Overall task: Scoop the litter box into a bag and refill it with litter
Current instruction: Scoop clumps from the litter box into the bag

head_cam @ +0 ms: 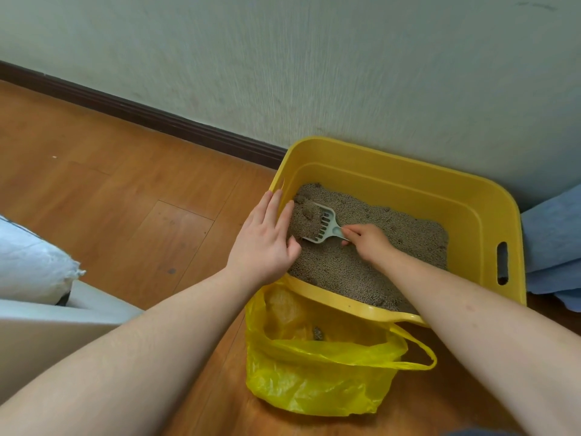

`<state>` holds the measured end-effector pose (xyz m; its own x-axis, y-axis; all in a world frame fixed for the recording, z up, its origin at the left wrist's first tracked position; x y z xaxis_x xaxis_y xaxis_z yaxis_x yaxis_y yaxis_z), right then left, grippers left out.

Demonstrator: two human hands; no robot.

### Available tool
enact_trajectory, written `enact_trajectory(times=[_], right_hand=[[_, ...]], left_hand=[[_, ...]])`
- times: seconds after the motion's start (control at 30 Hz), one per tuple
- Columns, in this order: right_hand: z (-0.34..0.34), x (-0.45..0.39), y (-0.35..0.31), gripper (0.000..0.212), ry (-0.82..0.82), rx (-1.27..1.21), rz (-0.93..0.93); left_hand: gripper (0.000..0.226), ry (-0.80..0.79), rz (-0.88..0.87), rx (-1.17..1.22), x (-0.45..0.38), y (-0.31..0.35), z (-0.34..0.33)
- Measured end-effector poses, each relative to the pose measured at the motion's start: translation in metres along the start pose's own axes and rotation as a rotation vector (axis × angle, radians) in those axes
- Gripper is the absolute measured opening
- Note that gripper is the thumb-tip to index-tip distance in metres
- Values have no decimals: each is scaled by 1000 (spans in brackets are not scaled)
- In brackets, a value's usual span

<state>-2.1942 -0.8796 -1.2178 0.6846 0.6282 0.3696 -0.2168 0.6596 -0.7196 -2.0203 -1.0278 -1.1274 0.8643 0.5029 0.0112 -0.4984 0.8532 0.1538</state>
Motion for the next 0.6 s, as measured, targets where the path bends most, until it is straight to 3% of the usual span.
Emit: enact_trajectory(times=[0.6], right_hand=[[35, 47, 16, 26, -55, 3, 18]], left_hand=[[70, 5, 2, 15, -1, -3, -4]])
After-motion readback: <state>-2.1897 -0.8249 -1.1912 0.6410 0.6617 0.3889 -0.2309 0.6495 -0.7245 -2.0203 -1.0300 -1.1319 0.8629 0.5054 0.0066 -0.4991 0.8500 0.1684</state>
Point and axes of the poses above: each hand's wrist, its own x-axis away from the middle knuckle, its own z-axis out of the back of the hand, y = z × x, the point moved 4 cm from there along -x, towards the middle knuckle, and after that the axes turned 9 degrees about z, right-handed, at the moved point
